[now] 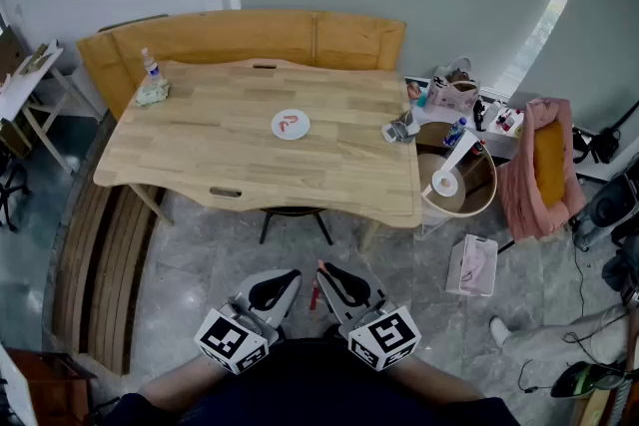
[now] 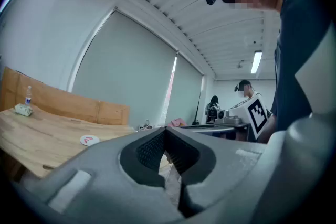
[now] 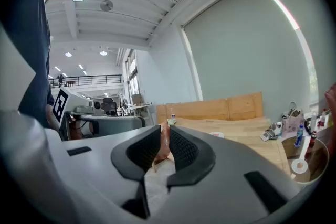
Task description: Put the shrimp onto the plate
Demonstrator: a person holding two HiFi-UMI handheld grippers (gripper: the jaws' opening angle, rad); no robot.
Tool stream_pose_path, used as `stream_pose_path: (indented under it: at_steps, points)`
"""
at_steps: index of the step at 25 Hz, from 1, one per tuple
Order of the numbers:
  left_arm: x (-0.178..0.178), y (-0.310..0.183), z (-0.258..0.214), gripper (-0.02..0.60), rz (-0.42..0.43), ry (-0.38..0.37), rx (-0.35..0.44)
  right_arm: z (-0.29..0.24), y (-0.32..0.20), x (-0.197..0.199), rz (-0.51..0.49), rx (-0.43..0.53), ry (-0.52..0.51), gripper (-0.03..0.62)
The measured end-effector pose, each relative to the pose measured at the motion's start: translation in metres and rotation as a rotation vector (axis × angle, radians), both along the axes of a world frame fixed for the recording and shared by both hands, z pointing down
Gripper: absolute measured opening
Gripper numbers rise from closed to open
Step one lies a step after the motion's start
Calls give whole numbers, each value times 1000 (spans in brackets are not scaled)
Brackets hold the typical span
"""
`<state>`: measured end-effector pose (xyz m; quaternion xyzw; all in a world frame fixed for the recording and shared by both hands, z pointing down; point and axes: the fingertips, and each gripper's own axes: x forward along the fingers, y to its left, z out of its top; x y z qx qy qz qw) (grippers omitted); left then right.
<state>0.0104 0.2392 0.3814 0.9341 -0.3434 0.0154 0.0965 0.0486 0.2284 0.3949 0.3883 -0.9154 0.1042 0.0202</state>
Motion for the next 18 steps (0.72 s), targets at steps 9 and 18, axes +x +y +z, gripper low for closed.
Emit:
stream_pose_path:
  at_steps: [9,18]
  points:
    - [4,-1,3,4,3,-2,-1,4,-1,2,1,-9,6,60]
    - [13,-4,3,4,-14,-3,-3,7,-5,10,-30,-24,-9,60]
